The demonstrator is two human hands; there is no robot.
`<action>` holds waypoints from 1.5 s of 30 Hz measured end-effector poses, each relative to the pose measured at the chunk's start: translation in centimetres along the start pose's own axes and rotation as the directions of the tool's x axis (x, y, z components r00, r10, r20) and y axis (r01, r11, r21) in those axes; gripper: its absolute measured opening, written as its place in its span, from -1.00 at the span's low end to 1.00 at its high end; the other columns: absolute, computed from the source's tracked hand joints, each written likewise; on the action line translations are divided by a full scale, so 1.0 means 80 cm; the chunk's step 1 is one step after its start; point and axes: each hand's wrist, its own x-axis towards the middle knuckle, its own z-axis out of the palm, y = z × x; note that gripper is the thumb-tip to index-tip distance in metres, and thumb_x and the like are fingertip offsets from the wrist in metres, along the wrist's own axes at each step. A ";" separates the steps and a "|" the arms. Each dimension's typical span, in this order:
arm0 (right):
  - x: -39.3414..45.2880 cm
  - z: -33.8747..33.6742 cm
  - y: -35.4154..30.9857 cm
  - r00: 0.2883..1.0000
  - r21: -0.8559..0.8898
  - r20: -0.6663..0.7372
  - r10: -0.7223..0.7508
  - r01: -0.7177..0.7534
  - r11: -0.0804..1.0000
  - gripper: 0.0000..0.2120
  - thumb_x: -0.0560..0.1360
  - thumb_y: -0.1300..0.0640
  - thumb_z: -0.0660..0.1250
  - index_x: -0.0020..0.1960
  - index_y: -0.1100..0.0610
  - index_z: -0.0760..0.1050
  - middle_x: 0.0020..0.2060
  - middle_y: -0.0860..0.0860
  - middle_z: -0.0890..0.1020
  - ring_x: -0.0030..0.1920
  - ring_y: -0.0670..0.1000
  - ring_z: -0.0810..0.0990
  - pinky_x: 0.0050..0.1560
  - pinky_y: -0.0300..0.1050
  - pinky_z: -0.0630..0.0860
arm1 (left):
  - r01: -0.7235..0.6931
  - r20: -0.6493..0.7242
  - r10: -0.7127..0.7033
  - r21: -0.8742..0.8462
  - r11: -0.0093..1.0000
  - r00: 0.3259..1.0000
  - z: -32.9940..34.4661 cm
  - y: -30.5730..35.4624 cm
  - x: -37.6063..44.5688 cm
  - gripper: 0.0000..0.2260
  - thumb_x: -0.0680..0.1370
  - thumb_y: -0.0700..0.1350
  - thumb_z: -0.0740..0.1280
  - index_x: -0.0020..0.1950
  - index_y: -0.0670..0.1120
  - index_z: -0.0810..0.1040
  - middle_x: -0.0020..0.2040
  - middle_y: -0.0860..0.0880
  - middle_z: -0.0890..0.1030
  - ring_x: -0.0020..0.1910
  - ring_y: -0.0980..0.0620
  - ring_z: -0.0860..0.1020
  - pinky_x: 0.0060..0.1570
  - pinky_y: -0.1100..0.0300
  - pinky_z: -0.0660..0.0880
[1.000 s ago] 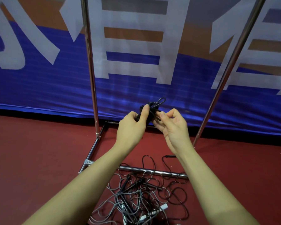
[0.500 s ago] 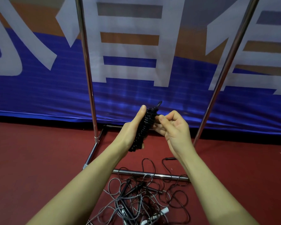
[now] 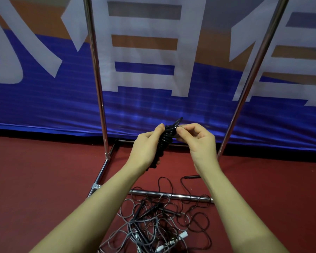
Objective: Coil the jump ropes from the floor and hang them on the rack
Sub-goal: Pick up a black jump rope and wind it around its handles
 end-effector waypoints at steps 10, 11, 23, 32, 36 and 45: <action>0.003 0.004 0.000 0.998 -0.060 -0.047 -0.031 0.028 0.998 -0.67 0.47 0.28 0.40 0.15 0.00 0.45 -0.42 -0.12 0.55 -0.33 -0.17 0.54 -0.10 -0.34 0.47 | 0.043 0.049 -0.044 0.024 0.999 0.998 -0.002 0.003 -0.003 -0.55 0.55 0.21 0.20 -0.20 -0.16 0.55 -0.48 -0.08 0.47 -0.55 -0.07 0.42 -0.55 0.28 0.30; 0.003 0.002 -0.002 0.999 -0.066 -0.011 -0.048 0.047 0.997 -0.71 0.47 0.30 0.38 0.10 0.00 0.50 -0.42 -0.14 0.54 -0.31 -0.19 0.55 -0.09 -0.34 0.47 | 0.042 0.054 -0.044 0.037 0.998 0.998 -0.003 0.004 -0.004 -0.55 0.55 0.22 0.20 -0.21 -0.16 0.55 -0.48 -0.08 0.47 -0.55 -0.06 0.42 -0.55 0.28 0.30; -0.002 -0.001 -0.013 0.987 0.010 0.012 -0.160 0.160 0.987 -0.80 0.44 0.39 0.38 -0.21 0.11 0.51 -0.33 -0.11 0.63 -0.23 -0.09 0.61 -0.13 -0.25 0.54 | -0.004 0.196 0.002 0.011 1.000 0.981 -0.003 0.010 -0.011 -0.64 0.60 0.15 0.14 -0.19 -0.04 0.55 -0.34 -0.05 0.56 -0.48 0.00 0.48 -0.48 0.24 0.38; -0.004 0.003 -0.010 0.983 0.010 -0.069 -0.167 0.168 0.986 -0.84 0.45 0.36 0.39 -0.16 0.11 0.56 -0.32 -0.10 0.63 -0.27 -0.08 0.57 -0.31 -0.29 0.45 | -0.054 0.210 0.056 -0.013 0.998 0.976 0.002 0.011 -0.013 -0.71 0.63 0.06 0.14 -0.12 -0.10 0.49 -0.29 -0.13 0.54 -0.46 -0.03 0.47 -0.50 0.26 0.38; -0.006 0.006 -0.011 0.983 0.000 -0.085 -0.164 0.165 0.986 -0.85 0.46 0.33 0.38 -0.15 0.10 0.56 -0.34 -0.12 0.63 -0.33 -0.13 0.54 -0.38 -0.28 0.40 | -0.090 0.198 0.091 -0.015 0.996 0.976 0.005 0.009 -0.012 -0.71 0.60 0.13 0.18 -0.13 -0.03 0.53 -0.32 -0.01 0.54 -0.42 0.05 0.47 -0.40 0.20 0.40; -0.003 0.008 -0.006 0.985 0.083 -0.109 -0.132 0.142 0.986 -0.83 0.47 0.34 0.37 -0.17 0.08 0.57 -0.32 -0.10 0.64 -0.28 -0.09 0.57 -0.33 -0.24 0.44 | -0.070 0.149 0.073 -0.031 0.997 0.986 0.010 0.013 -0.014 -0.65 0.56 0.14 0.26 -0.12 -0.17 0.50 -0.37 -0.12 0.47 -0.55 0.01 0.39 -0.58 0.29 0.30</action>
